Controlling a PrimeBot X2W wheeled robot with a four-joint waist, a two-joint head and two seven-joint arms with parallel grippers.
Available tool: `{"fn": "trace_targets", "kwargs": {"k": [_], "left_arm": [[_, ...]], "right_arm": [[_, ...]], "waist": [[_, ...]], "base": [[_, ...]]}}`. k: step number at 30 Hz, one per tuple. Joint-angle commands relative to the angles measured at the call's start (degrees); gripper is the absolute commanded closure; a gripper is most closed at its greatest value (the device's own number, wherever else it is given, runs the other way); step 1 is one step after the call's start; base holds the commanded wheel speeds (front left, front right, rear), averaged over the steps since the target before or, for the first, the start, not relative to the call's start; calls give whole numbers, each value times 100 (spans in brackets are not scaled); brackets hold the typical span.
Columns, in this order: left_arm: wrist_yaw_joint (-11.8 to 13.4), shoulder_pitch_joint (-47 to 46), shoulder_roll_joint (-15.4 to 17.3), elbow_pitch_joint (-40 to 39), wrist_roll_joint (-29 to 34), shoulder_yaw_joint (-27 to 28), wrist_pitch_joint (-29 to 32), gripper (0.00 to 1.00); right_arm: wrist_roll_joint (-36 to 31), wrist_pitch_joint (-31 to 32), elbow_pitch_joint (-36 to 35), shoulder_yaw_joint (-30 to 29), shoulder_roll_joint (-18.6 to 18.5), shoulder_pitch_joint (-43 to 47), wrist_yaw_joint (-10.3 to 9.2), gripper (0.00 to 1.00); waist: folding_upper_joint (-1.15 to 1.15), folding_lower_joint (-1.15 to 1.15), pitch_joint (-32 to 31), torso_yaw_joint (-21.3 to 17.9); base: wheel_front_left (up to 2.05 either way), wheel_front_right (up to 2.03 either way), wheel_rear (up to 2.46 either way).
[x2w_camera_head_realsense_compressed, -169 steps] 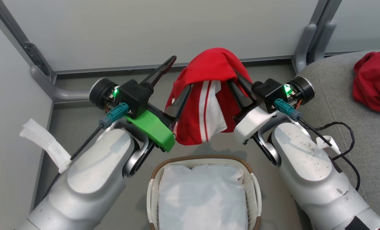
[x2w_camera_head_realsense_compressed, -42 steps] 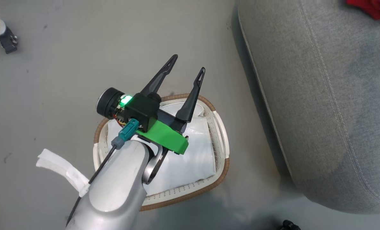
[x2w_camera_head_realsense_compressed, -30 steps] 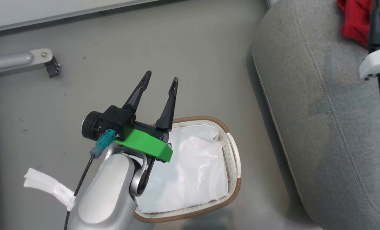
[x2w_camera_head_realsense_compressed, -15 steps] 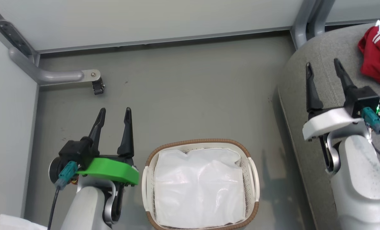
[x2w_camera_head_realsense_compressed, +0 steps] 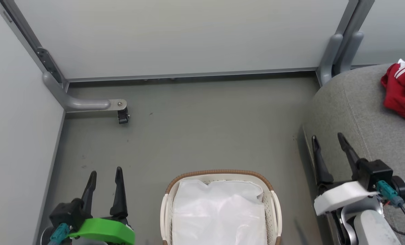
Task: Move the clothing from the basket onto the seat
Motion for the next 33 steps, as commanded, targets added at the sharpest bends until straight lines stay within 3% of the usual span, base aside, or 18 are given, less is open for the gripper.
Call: {"fn": "trace_targets", "kwargs": {"k": [1, 9, 30, 31, 33], "left_arm": [[-11, 132, 4, -16, 50, 25, 5, 0], [-10, 392, 4, -15, 31, 9, 5, 0], [-82, 432, 4, 36, -89, -45, 5, 0], [-58, 373, 0, 26, -80, -45, 2, 100], [-55, 375, -1, 115, -99, -46, 5, 100]], "right_arm": [[80, -13, -51, 40, -22, 178, -8, 0], [102, -13, -103, 156, -22, 645, -8, 0], [236, -13, 33, 253, -22, 716, -8, 0], [198, 0, 16, 252, 2, 643, 0, 100], [209, 7, 104, 254, 22, 650, 0, 100]], "waist": [[0, 1, -187, 29], [0, 1, -429, -39], [0, 1, -519, -73], [0, 1, -519, -73], [0, 1, -518, -72]], "base": [[0, 0, 0], [0, 0, 0], [0, 0, 0], [0, 0, 0], [0, 0, 0]]}}
